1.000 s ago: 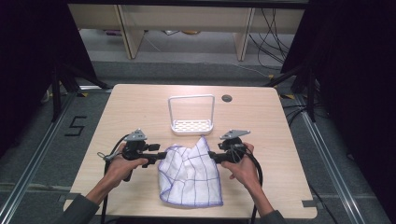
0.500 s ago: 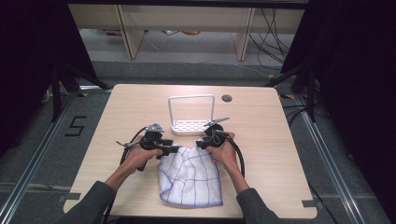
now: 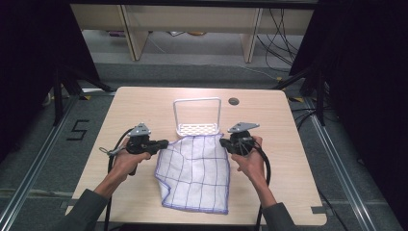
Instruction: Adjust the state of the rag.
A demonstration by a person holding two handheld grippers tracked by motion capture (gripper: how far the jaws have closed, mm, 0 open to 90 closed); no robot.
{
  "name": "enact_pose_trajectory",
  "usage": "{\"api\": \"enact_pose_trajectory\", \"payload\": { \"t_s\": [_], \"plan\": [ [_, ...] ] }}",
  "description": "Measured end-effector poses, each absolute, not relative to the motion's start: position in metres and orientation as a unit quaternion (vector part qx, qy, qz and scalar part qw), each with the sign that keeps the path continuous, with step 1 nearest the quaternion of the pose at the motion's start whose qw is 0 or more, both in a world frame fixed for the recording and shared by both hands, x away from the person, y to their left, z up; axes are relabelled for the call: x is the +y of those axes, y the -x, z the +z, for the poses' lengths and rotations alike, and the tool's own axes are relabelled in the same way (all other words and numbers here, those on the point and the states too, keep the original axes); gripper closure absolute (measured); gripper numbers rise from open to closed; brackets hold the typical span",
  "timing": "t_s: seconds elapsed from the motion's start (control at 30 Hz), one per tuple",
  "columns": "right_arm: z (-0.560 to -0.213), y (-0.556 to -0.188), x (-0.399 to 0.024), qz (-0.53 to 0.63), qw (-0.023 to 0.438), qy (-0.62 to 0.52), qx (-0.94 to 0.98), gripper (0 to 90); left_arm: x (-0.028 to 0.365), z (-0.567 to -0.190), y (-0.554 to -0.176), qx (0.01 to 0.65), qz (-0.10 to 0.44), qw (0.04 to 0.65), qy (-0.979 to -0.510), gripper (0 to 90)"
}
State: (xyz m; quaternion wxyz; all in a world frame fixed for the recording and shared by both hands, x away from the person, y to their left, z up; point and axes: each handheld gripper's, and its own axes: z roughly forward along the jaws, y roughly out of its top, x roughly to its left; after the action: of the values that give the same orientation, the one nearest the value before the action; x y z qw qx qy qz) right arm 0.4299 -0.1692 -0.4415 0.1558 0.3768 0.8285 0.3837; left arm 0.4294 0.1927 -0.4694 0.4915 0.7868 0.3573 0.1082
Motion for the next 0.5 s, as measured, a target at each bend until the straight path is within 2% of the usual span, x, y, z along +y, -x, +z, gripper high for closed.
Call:
{"api": "enact_pose_trajectory", "payload": {
  "t_s": [0.1,0.23,0.4,0.5],
  "plan": [
    [-0.448,-0.422,-0.180,0.376,0.152,-0.388,0.828,89.4,0.199,-0.483,-0.428,0.373,0.100,0.481,-0.787,86.0],
    [-0.476,-0.432,-0.181,0.349,0.136,-0.404,0.835,88.8,0.196,-0.503,-0.435,0.387,0.089,0.470,-0.788,85.2],
    [-0.490,-0.442,-0.176,0.317,0.125,-0.421,0.841,87.8,0.196,-0.508,-0.440,0.402,0.095,0.458,-0.788,80.1],
    [-0.493,-0.445,-0.176,0.315,0.136,-0.432,0.834,77.8,0.200,-0.508,-0.441,0.410,0.089,0.457,-0.784,70.7]
  ]
}}
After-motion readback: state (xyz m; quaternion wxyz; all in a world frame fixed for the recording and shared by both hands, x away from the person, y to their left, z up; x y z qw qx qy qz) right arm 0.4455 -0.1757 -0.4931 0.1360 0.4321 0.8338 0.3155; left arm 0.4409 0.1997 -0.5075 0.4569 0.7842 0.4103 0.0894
